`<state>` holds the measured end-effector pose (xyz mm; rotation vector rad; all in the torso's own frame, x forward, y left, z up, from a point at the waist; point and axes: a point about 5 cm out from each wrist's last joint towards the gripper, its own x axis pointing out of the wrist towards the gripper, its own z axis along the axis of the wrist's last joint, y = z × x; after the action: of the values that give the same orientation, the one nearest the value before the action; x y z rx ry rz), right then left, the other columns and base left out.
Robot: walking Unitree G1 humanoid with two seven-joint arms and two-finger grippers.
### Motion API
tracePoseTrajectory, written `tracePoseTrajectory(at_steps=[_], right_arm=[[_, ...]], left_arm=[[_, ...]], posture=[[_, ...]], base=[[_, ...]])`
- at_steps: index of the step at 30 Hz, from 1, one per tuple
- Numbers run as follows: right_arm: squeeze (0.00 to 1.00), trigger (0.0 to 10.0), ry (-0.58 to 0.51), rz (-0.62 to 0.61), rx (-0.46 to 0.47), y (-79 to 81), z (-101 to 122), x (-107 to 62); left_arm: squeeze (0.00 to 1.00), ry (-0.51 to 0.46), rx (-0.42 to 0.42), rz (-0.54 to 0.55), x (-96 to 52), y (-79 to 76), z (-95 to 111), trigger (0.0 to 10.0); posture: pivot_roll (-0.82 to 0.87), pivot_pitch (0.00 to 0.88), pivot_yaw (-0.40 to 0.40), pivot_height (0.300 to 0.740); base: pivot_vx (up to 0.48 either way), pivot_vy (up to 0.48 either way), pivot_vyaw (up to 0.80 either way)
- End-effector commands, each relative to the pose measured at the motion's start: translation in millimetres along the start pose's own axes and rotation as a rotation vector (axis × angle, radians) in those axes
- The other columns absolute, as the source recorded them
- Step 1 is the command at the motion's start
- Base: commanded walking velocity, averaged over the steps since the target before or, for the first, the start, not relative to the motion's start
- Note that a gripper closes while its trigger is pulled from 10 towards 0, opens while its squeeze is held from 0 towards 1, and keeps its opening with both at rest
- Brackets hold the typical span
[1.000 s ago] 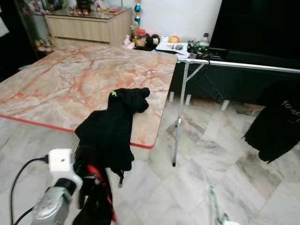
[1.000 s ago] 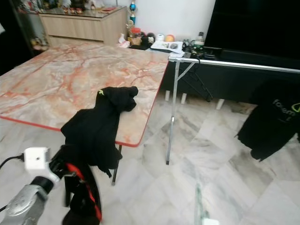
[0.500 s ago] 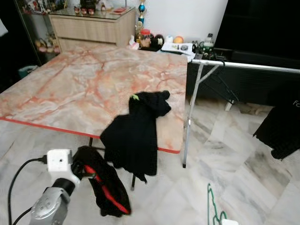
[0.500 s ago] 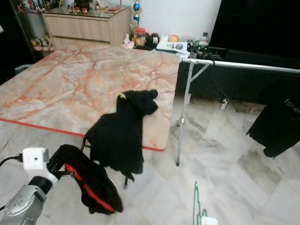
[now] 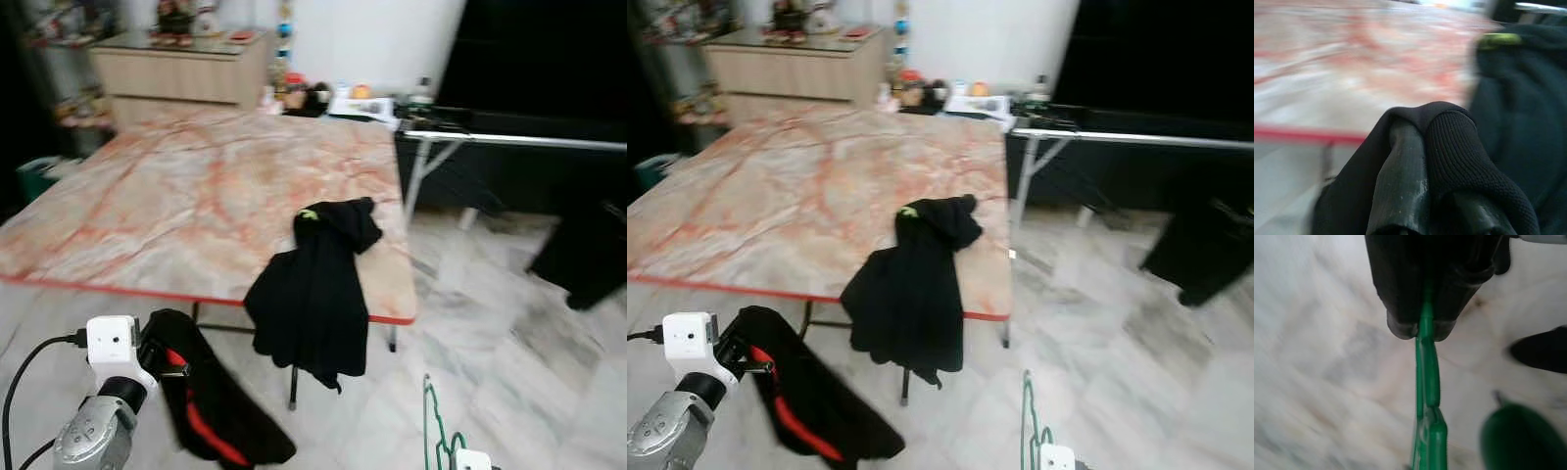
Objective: Hang hanger
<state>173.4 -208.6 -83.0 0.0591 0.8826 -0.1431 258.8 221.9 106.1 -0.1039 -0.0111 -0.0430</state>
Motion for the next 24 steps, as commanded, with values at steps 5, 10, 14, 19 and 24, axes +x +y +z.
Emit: tracePoseTrajectory(at_steps=[5, 10, 14, 19, 24], right_arm=[[0.0, 10.0, 0.008, -0.015, 0.002, -4.7, -3.1, -1.2], [0.0, 10.0, 0.009, -0.013, 0.0, -4.2, -3.4, -1.2], [0.0, 10.0, 0.009, -0.01, -0.002, -3.4, -3.7, -1.3], [0.0, 10.0, 0.009, -0.008, -0.001, -2.5, -3.8, -1.2], [0.0, 10.0, 0.009, -0.005, -0.001, -1.4, -3.9, -1.1]], left_arm=[[0.0, -0.071, 0.006, -0.032, 1.8, -6.2, 13.3, 10.0], [0.0, -0.087, 0.0, -0.032, 1.4, -8.7, 15.3, 10.0], [0.0, -0.094, -0.003, -0.05, 2.5, -11.5, 18.8, 10.0], [0.0, -0.098, -0.001, -0.06, 3.8, -12.0, 21.2, 10.0], [0.0, -0.099, -0.003, -0.072, 4.9, -14.1, 22.4, 10.0]], posture=[[0.14, 0.004, -0.006, 0.74], [0.14, 0.002, -0.007, 0.74], [0.14, 0.0, -0.007, 0.74], [0.14, 0.0, -0.003, 0.74], [0.14, 0.0, 0.001, 0.74]], base=[[0.0, 0.0, 0.0], [0.0, 0.0, 0.0], [0.0, 0.0, 0.0], [0.0, 0.0, 0.0], [0.0, 0.0, 0.0]])
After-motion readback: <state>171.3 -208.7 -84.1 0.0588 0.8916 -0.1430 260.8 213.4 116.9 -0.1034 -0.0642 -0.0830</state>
